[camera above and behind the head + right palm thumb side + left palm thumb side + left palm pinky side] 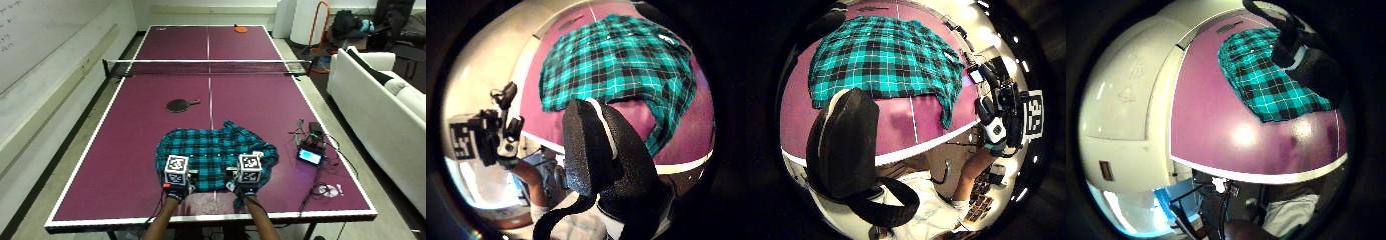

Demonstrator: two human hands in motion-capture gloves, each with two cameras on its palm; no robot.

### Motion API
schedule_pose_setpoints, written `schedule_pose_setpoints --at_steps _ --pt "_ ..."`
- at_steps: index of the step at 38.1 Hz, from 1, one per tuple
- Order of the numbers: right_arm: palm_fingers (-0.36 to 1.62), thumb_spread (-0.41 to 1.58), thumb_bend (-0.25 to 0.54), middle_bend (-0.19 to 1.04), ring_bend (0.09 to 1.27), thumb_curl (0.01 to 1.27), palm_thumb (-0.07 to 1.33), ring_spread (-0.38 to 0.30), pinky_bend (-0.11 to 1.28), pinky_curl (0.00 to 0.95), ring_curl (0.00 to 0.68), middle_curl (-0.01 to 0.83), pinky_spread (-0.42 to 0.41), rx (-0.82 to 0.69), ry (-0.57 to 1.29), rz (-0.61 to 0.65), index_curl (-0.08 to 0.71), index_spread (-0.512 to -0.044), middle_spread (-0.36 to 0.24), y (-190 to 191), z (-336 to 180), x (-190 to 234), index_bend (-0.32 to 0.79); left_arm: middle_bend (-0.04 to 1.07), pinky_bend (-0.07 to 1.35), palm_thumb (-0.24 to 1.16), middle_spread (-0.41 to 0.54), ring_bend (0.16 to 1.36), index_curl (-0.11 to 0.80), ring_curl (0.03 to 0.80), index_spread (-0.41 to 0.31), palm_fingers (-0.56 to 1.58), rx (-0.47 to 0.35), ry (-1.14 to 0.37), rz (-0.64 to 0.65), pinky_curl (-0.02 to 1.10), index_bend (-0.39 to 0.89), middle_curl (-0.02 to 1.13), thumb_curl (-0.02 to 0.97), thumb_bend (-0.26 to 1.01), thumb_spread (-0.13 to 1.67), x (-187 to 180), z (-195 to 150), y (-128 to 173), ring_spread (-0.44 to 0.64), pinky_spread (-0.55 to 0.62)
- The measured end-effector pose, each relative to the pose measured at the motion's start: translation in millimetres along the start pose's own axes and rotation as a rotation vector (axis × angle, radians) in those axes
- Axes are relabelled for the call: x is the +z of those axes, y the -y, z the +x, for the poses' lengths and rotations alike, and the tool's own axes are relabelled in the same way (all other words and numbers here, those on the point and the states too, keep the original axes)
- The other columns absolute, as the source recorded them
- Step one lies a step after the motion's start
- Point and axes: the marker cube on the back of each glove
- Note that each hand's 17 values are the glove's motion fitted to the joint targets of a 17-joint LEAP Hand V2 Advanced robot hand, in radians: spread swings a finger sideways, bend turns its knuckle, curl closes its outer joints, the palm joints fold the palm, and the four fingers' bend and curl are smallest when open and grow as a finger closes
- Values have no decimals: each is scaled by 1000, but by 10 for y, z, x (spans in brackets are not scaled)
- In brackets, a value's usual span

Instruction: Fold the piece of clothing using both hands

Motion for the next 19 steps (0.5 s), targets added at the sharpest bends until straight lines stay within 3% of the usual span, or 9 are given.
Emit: schedule_pose_setpoints --at_steps 3,7,19 --pt "310 593 160 243 205 48 255 77 331 102 50 87 160 12 -11 7 101 -243 -29 3 40 -5 224 176 451 148 -10 479 71 141 -69 561 10 0 7 149 148 90 21 98 603 -17 24 -10 80 107" --pt "294 820 162 242 201 68 275 102 335 146 82 127 206 18 -18 15 154 -307 -36 -21 63 -47 209 170 475 158 -13 511 111 198 -81 512 17 -5 9 211 142 141 38 101 838 11 36 17 104 137" --pt "265 1136 128 219 191 119 303 136 325 212 126 206 260 2 -17 -11 236 -378 -45 -150 62 -181 173 172 501 154 -10 546 182 251 -97 450 24 -30 0 284 135 210 91 69 1162 -92 64 -53 139 176"
